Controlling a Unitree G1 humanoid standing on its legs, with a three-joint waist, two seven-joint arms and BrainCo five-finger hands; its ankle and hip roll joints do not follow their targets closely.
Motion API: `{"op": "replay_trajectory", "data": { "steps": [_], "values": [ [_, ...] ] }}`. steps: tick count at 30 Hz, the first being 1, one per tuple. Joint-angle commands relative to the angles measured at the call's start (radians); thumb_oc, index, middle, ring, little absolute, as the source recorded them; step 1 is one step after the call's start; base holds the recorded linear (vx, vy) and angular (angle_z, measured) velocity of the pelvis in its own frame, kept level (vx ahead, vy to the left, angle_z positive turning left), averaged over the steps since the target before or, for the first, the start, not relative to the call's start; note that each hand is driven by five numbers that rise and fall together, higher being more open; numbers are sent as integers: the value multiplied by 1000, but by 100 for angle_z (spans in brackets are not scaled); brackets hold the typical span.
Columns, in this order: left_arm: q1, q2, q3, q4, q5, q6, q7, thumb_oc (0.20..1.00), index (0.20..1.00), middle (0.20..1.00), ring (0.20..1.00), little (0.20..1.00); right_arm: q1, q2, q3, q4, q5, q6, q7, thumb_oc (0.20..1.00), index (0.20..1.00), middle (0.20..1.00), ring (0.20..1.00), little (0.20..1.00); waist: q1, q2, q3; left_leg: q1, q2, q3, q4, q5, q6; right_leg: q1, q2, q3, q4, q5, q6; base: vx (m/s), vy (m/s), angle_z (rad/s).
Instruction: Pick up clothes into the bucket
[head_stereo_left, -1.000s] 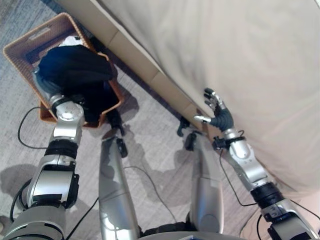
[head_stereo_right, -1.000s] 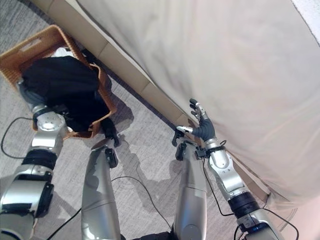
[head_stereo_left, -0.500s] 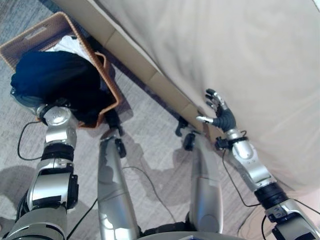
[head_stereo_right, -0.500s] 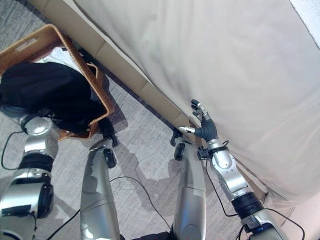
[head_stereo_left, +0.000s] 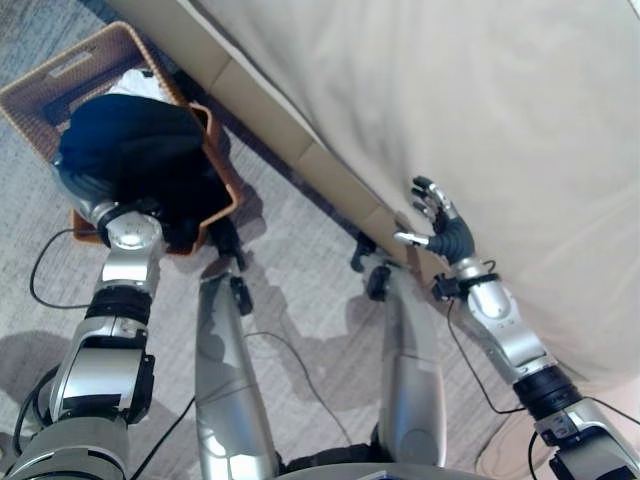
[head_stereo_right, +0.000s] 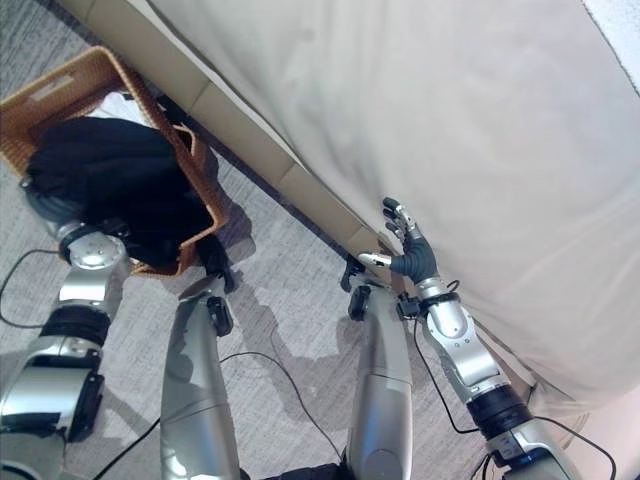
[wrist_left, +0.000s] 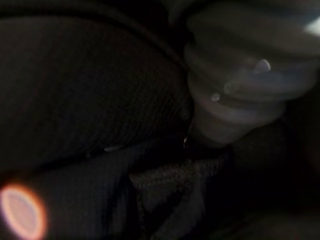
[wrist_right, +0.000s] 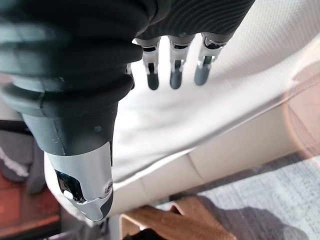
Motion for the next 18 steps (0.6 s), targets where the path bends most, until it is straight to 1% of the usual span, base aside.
{"op": "replay_trajectory", "data": {
  "steps": [1,2,3,7,10,15,18],
  "values": [
    [-48,65,0,8,19,-2,-41,200,200,200,200,200,21,-9,-24,-80,9,-55,1,1000,1000,1000,1000,1000,21,-51,-12,-5,-35,-15,78,-115,54,-3,4,52,-16,55,46,-8,33,-1],
    [-65,70,-10,35,8,8,-61,200,200,200,200,200,19,-10,-24,-79,11,-53,5,1000,1000,1000,1000,1000,18,-50,-12,-6,-34,-14,79,-115,54,-4,4,53,-15,56,46,-5,37,0],
    [-82,77,-24,53,-1,18,-79,1000,1000,1000,1000,1000,17,-13,-29,-76,13,-51,5,1000,1000,1000,1000,1000,17,-48,-12,-8,-34,-12,80,-116,55,-6,3,54,-16,59,49,-5,37,0],
    [-128,82,-34,114,-31,32,-102,1000,1000,1000,1000,1000,12,-15,-23,-71,14,-45,9,1000,1000,1000,1000,1000,12,-45,-12,-2,-32,-9,73,-115,55,0,2,55,-27,69,54,-1,8,0],
    [-131,75,-30,124,-40,40,-103,1000,1000,1000,1000,1000,13,-17,-23,-74,13,-43,12,1000,1000,1000,1000,1000,12,-42,-12,3,-33,-8,67,-113,56,5,1,53,-32,72,56,-6,25,0],
    [-120,66,3,132,-75,48,-95,1000,1000,1000,1000,1000,17,-19,-27,-70,9,-37,10,1000,1000,1000,1000,1000,18,-35,-12,28,-37,-3,44,-109,55,26,-4,51,-48,80,61,0,0,0],
    [-103,62,51,171,-136,45,-89,1000,1000,1000,1000,1000,21,-22,-29,-66,7,-33,10,1000,1000,1000,1000,1000,23,-34,-12,61,-40,0,15,-100,52,57,-6,43,-69,88,65,0,0,0]
  ]
}}
